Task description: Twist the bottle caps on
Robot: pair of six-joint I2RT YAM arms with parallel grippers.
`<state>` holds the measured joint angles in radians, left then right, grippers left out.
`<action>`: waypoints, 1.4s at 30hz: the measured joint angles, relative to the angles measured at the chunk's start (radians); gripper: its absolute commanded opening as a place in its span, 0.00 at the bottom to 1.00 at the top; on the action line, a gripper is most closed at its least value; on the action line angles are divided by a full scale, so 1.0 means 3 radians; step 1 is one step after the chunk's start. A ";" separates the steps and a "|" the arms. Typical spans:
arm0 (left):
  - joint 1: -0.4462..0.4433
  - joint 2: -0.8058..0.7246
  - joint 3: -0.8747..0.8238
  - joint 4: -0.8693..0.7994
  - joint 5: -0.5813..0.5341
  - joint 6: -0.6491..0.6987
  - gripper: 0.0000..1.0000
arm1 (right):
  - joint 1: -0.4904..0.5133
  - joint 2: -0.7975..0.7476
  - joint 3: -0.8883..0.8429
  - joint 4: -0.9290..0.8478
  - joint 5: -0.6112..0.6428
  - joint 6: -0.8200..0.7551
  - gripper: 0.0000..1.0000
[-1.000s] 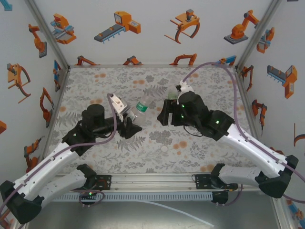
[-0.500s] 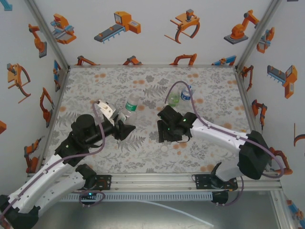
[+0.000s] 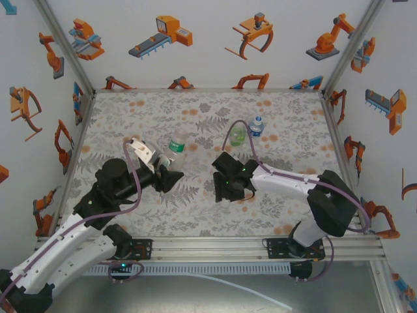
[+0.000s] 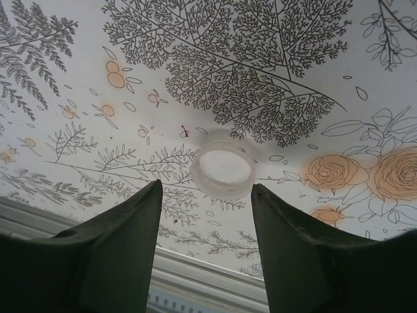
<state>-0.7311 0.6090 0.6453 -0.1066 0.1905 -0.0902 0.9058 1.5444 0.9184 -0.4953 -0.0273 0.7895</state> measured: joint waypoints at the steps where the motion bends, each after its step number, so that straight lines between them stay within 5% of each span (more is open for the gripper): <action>1: 0.0000 0.0000 0.0000 0.0001 0.0000 -0.0003 0.00 | 0.0001 0.0014 -0.0006 0.0017 -0.0011 0.0001 0.53; 22: 0.0000 0.0028 -0.0001 0.0005 0.0000 -0.0008 0.00 | 0.0003 0.0193 -0.0028 0.0057 -0.0020 0.0000 0.51; 31: 0.0000 0.0036 -0.0001 0.0005 0.0000 -0.0008 0.00 | 0.0003 0.0238 -0.0083 0.0174 -0.0036 0.0023 0.27; 42: 0.0000 0.0100 -0.0001 0.0008 0.0001 -0.0008 0.00 | -0.0046 0.0305 -0.0233 0.1002 -0.0476 0.0348 0.23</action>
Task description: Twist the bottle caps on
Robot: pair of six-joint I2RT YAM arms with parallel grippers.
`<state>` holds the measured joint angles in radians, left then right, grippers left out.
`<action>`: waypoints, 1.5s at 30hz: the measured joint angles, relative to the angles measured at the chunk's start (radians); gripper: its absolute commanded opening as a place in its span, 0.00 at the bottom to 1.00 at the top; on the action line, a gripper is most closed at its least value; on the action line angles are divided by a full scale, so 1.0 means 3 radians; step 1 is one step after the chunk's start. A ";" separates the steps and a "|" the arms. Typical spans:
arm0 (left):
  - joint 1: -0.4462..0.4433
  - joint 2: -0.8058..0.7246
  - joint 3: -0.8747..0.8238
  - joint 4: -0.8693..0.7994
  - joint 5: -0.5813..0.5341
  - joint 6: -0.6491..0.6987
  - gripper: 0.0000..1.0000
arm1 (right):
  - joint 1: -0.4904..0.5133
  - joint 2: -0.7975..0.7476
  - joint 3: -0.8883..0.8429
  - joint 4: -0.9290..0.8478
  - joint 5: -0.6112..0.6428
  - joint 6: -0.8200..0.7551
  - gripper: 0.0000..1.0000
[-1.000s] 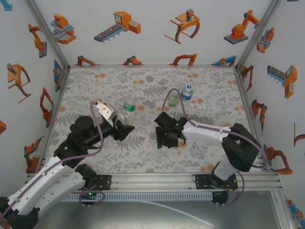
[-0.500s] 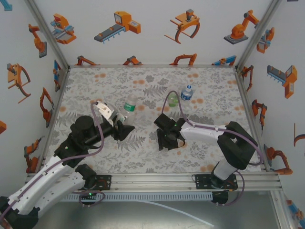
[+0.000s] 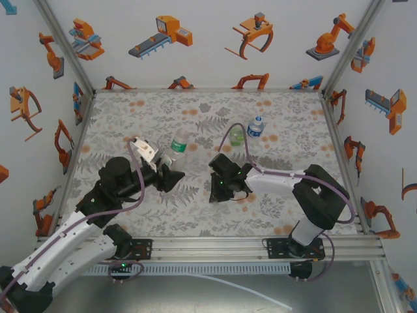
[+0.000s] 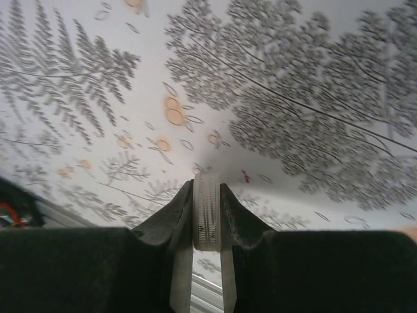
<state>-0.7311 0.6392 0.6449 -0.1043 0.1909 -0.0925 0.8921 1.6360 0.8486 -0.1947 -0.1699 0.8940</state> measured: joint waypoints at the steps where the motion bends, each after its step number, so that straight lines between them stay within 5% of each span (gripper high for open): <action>1: 0.0000 -0.0001 0.0000 0.0000 0.0000 0.0001 0.00 | -0.0033 0.0000 -0.0085 0.0125 -0.0058 0.0057 0.25; 9: 0.0000 -0.0004 0.0000 -0.0003 0.0000 0.0001 0.00 | -0.0314 -0.0406 -0.0643 0.0523 -0.0286 0.0332 0.41; 19: 0.0000 0.0055 0.0000 -0.0003 0.0003 0.0001 0.00 | -0.0312 -0.0791 -0.0534 -0.0412 0.0196 0.0117 0.45; 29: 0.0003 0.0118 0.0014 -0.0043 0.0017 0.0001 0.00 | 0.0332 -0.0408 0.0409 -0.0935 0.1024 -0.0292 0.53; 45: 0.0003 0.0112 0.0046 -0.0106 0.0023 0.0001 0.00 | 0.0352 0.0137 0.0498 -0.0909 0.1120 -0.0331 0.53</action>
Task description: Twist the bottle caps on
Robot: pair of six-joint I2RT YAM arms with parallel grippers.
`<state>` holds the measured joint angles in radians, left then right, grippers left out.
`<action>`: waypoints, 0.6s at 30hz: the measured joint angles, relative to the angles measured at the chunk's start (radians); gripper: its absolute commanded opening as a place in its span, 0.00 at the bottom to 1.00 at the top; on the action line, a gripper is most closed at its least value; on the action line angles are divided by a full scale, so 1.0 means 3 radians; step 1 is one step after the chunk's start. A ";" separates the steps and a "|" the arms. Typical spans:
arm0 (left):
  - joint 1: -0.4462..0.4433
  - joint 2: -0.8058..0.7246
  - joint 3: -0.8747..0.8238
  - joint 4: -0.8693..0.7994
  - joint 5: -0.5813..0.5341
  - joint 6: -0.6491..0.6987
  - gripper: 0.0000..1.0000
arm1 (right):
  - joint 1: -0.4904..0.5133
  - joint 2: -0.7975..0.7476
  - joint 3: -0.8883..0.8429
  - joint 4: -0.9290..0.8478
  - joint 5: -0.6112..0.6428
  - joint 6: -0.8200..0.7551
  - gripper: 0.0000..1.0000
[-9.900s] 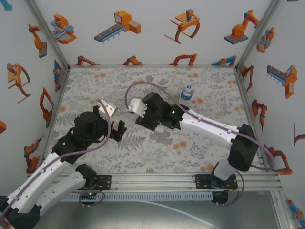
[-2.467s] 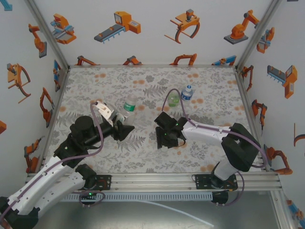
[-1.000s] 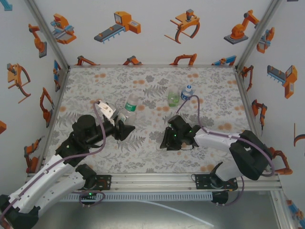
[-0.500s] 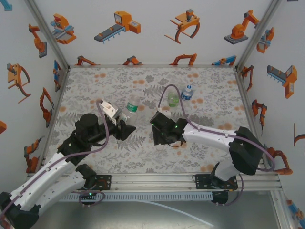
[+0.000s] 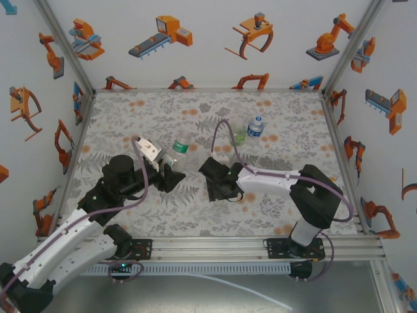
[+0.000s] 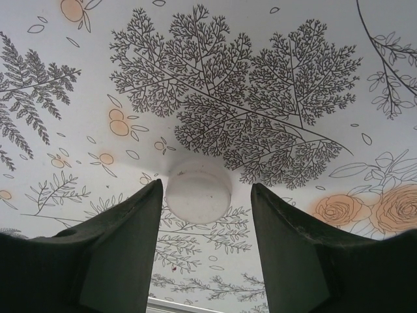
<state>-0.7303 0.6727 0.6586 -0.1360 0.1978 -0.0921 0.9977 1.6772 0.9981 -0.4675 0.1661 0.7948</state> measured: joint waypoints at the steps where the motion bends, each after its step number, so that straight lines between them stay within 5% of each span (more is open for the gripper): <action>1: 0.0000 0.0000 0.0000 0.0000 0.0000 0.0000 0.00 | 0.0000 0.0010 0.0003 0.0006 -0.0005 0.0000 0.52; 18: 0.0000 0.0000 0.0000 0.0001 -0.0001 0.0000 0.00 | 0.0056 0.0094 0.0050 -0.0001 -0.0062 0.0001 0.47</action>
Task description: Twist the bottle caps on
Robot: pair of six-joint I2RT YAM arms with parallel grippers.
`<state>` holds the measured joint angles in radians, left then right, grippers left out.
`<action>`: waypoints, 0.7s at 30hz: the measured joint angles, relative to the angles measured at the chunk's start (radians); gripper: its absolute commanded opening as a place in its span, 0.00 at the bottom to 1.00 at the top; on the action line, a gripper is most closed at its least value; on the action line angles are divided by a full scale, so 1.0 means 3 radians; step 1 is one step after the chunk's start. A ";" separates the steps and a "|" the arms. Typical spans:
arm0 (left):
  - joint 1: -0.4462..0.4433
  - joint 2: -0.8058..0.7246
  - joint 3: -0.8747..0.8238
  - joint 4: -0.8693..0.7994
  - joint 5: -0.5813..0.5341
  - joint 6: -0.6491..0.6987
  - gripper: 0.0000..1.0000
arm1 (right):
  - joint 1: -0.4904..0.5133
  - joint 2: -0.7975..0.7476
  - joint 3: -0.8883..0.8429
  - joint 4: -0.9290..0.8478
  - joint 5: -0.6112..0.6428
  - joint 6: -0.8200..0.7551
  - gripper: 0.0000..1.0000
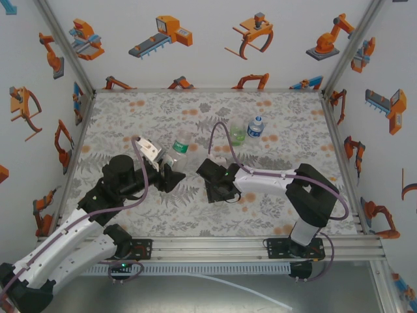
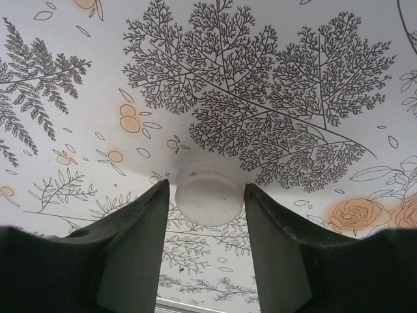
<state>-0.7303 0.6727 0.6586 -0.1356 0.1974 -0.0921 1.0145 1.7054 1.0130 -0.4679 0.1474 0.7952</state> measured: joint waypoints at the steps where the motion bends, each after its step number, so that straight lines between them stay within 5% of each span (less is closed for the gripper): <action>1: 0.0000 0.0000 0.0000 0.0000 0.0000 0.0000 0.00 | 0.0003 0.0000 0.0000 0.0000 0.0000 0.0000 0.47; 21: 0.0000 0.0015 0.0000 0.0001 0.0000 0.0000 0.00 | 0.0053 0.0015 0.0045 -0.0088 0.0013 0.0000 0.45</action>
<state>-0.7303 0.6773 0.6586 -0.1352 0.1974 -0.0921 1.0306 1.7100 1.0264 -0.4942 0.1513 0.7952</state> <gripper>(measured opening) 0.550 0.463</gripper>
